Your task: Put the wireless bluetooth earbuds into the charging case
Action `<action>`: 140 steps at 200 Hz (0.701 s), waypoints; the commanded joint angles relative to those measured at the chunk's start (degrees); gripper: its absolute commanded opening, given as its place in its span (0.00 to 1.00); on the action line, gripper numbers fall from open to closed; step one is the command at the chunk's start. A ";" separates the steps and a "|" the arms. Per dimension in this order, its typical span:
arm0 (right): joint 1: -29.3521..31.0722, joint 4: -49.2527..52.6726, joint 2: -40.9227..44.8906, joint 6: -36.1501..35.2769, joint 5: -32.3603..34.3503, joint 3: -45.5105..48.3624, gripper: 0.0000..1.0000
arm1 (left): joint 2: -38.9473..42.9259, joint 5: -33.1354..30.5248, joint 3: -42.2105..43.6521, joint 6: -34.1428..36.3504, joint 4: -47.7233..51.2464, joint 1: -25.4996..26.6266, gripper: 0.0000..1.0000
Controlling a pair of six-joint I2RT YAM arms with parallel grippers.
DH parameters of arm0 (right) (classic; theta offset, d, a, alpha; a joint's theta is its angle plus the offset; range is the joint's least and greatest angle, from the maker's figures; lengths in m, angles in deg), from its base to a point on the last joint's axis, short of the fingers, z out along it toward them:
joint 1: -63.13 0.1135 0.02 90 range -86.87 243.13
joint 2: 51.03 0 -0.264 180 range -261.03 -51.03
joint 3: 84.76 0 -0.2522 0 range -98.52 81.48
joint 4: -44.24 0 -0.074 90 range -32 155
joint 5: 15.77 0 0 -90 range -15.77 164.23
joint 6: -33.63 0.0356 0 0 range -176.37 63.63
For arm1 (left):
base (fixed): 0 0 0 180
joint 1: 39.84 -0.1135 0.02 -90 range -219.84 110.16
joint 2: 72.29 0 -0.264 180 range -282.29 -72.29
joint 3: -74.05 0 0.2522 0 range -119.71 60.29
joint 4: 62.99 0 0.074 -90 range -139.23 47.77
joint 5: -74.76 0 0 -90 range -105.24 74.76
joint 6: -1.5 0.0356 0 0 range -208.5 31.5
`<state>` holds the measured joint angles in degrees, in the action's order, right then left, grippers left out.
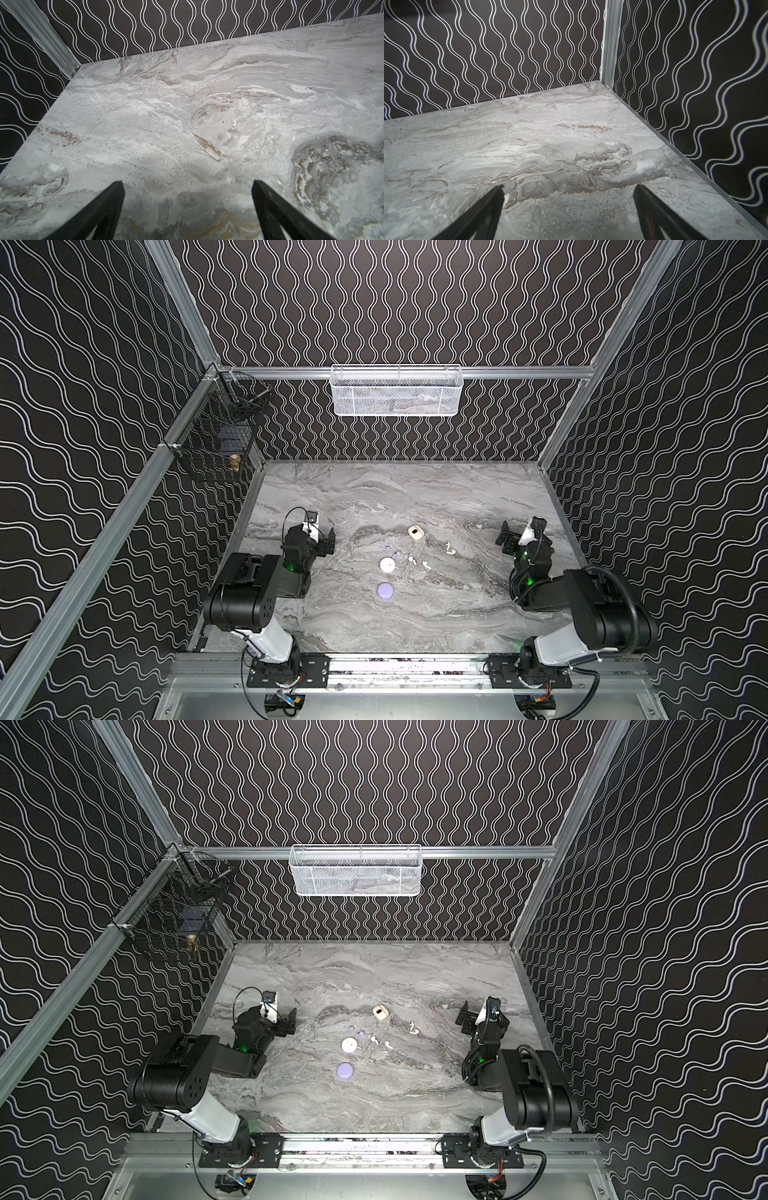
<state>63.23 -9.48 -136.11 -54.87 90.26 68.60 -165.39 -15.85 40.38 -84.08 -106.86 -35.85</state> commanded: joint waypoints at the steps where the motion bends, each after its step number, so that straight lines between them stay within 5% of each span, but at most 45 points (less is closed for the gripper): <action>1: 4.02 7.73 10.37 -0.48 9.85 -1.18 1.00 | 7.55 -3.17 0.26 -0.55 3.61 0.52 0.99; 25: 4.81 31.81 21.23 15.23 12.90 -9.34 1.00 | 22.69 -4.00 -6.07 -5.76 26.10 1.28 0.99; 44: 4.73 62.66 24.75 29.26 10.57 -22.46 1.00 | 29.20 1.88 -9.90 -13.01 35.57 1.31 0.99; 59: 3.99 65.56 25.90 34.71 6.82 -23.53 1.00 | 31.48 8.66 -12.40 -18.97 41.13 1.37 0.99; 82: 3.00 62.18 28.49 30.89 -12.49 -22.98 1.00 | 32.39 24.00 -12.46 -19.23 37.98 1.37 0.99; 98: 9.14 65.23 27.09 35.56 -11.55 -24.80 1.00 | 32.07 17.48 -10.81 -25.15 37.86 1.29 0.99; 117: 20.74 68.80 23.18 35.16 -8.16 -28.67 0.99 | 30.51 0.61 -13.78 -36.50 54.12 0.52 0.99; 140: 28.45 70.28 19.14 35.51 -10.53 -31.15 0.99 | 30.32 3.29 -13.93 -40.32 53.98 -0.98 0.99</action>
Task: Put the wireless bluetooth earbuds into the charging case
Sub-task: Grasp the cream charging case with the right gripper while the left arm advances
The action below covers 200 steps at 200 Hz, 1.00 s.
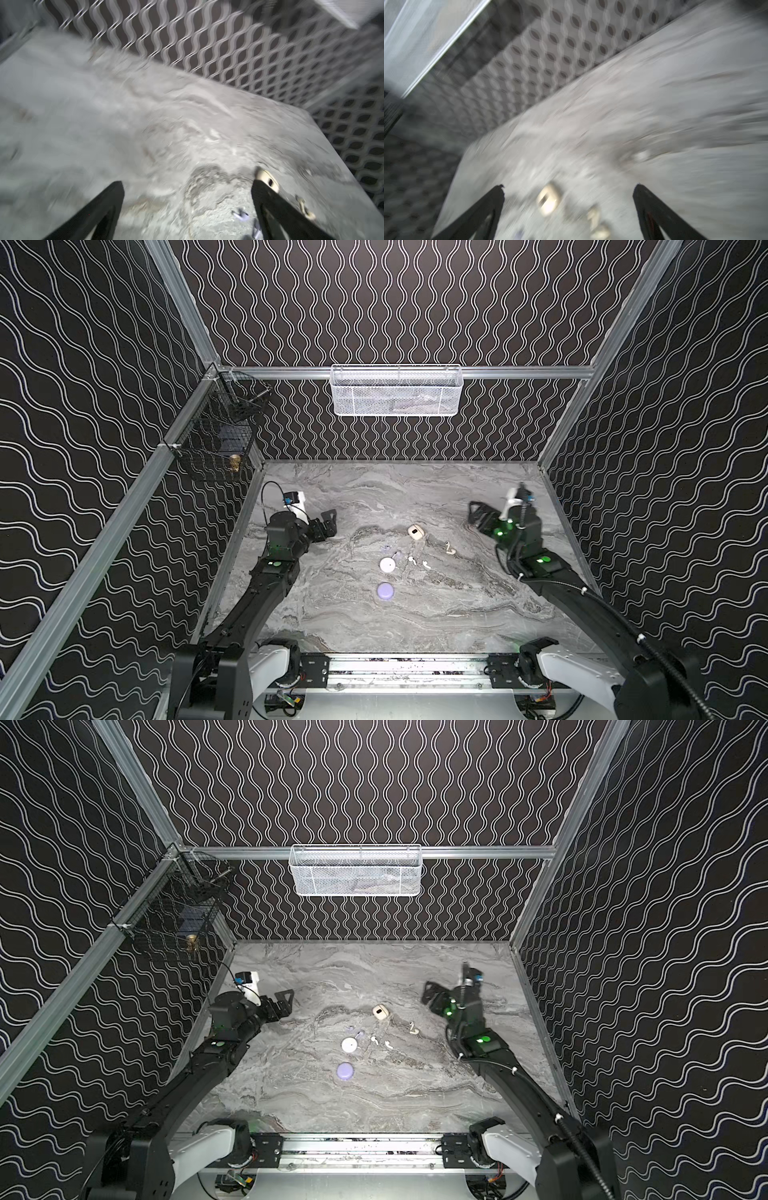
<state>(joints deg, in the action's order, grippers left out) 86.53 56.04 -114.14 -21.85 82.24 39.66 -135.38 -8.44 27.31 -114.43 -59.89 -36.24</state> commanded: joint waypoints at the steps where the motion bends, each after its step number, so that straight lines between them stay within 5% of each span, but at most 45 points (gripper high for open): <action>1: 5.36 4.92 -3.21 2.70 -2.94 -2.43 0.99 | 0.41 -4.23 -0.95 -10.25 7.34 -0.51 0.99; 44: 9.81 12.14 -14.60 -1.90 -4.66 -10.91 0.91 | -3.60 0.13 -3.82 -16.56 9.14 2.73 0.99; 92: 10.23 23.16 -33.22 -10.98 -2.10 -25.92 0.93 | -16.34 1.92 -8.06 -3.70 6.18 6.63 0.89; 149: 10.00 32.63 -52.84 -19.71 -3.85 -42.81 0.96 | -15.65 4.33 -5.92 -1.57 -0.16 7.95 0.91; 200: 10.08 35.72 -58.44 -23.00 -5.49 -48.08 0.96 | -16.07 4.35 -6.40 -1.36 -0.18 7.96 0.90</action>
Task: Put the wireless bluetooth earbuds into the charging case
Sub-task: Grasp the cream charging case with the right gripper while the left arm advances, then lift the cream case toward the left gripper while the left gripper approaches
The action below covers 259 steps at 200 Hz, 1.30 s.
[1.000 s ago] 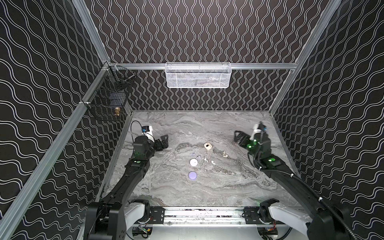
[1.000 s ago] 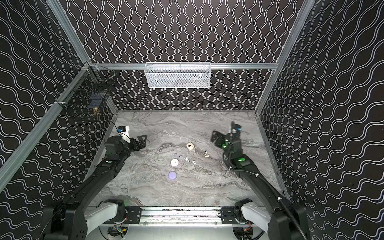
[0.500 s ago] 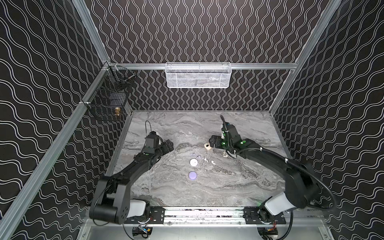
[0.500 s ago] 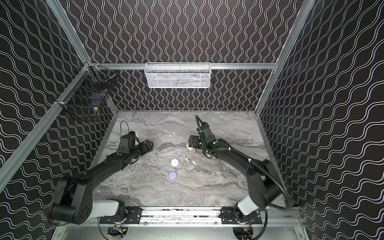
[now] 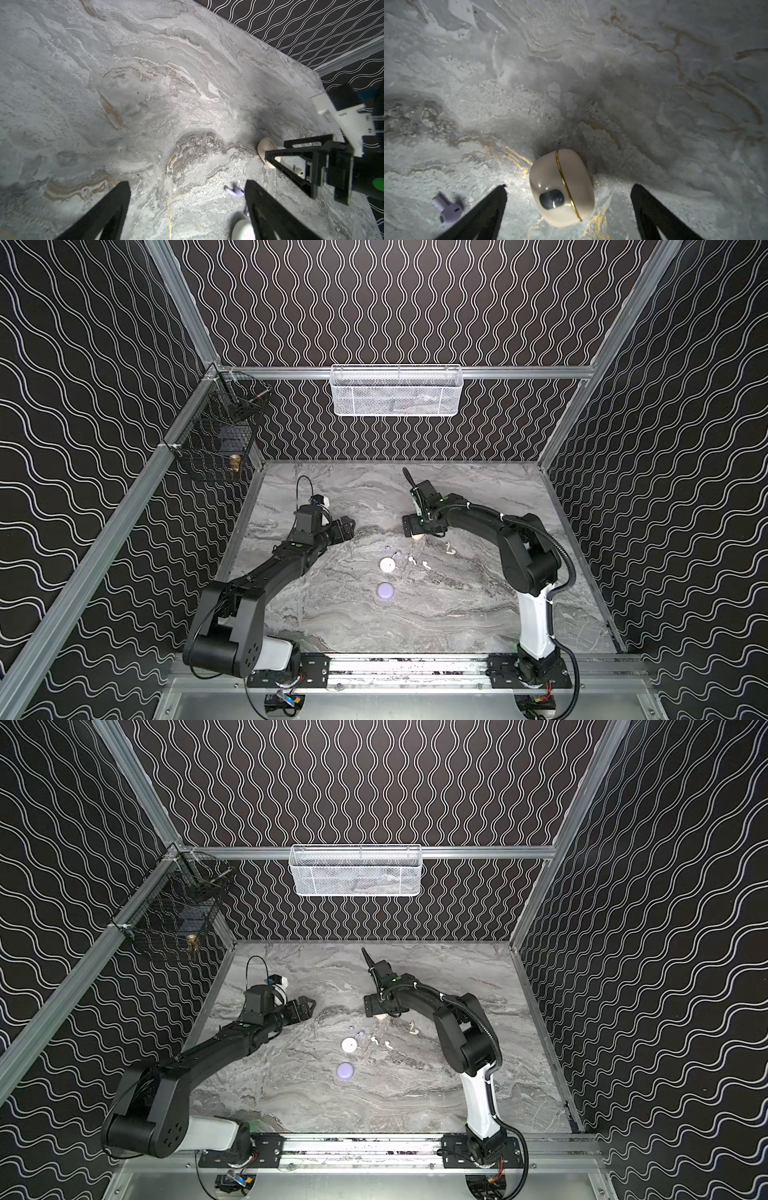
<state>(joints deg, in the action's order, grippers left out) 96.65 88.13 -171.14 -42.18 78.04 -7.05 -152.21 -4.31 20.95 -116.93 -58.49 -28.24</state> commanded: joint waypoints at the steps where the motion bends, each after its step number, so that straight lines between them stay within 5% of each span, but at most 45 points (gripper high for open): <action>1: -0.08 3.72 -1.48 -2.68 -1.32 -1.42 0.96 | 0.83 0.18 0.00 1.11 -1.66 -0.02 0.90; 157: 2.03 5.92 -3.40 -5.58 -0.44 -3.58 0.79 | -1.04 0.49 -1.43 1.45 0.02 0.00 0.87; 259: 2.96 7.97 -4.97 -5.90 2.05 -5.79 0.59 | -2.06 1.40 -1.85 1.22 -0.12 -0.06 0.86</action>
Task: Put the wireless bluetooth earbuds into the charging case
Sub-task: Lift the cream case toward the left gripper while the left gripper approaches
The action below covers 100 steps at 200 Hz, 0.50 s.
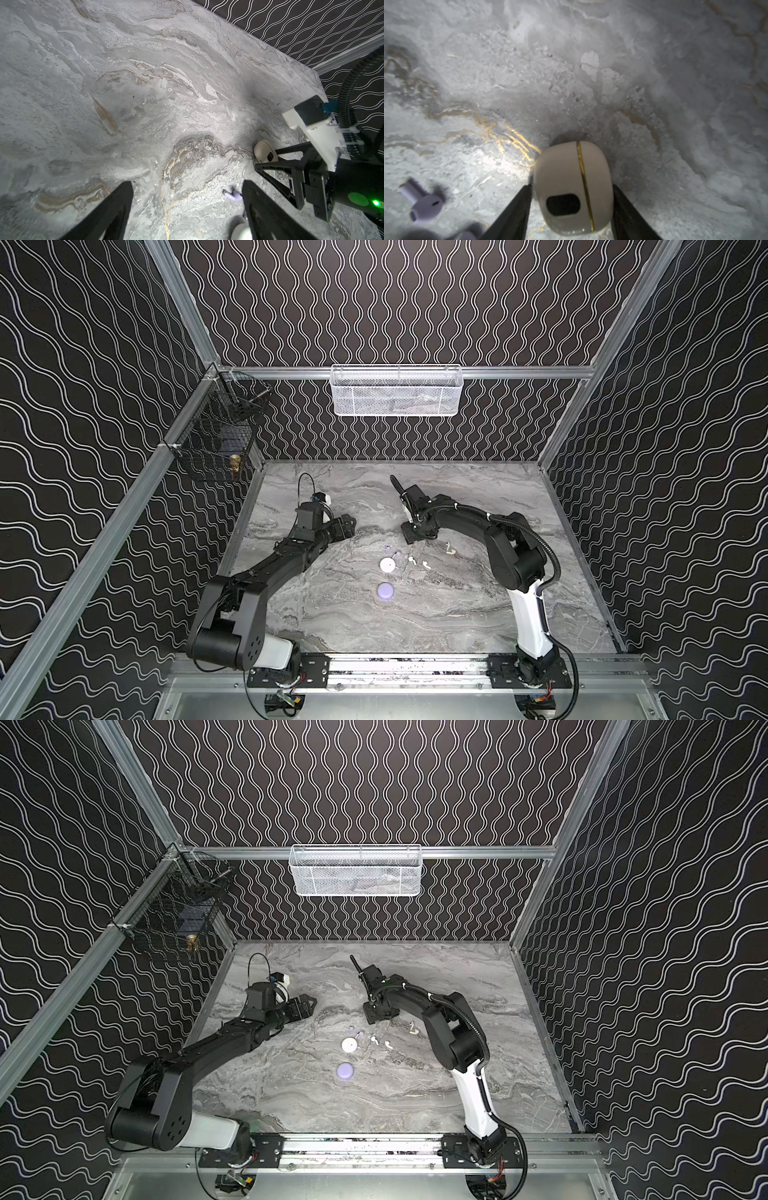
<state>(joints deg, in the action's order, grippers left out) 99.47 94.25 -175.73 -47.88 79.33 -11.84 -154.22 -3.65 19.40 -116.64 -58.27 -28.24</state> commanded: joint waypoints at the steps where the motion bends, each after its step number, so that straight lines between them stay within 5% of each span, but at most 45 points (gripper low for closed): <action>1: 0.18 1.87 -0.37 -0.21 0.82 -1.00 0.59 | -0.06 0.77 -0.32 0.91 -0.39 -0.03 0.86; 100: 0.31 2.63 -2.21 -0.32 3.28 -1.91 0.54 | 0.20 1.65 -0.31 1.04 -0.38 0.09 0.86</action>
<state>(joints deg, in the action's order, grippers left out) 99.77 94.51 -177.07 -47.86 81.23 -13.54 -154.27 -2.73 19.38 -116.64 -58.32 -28.24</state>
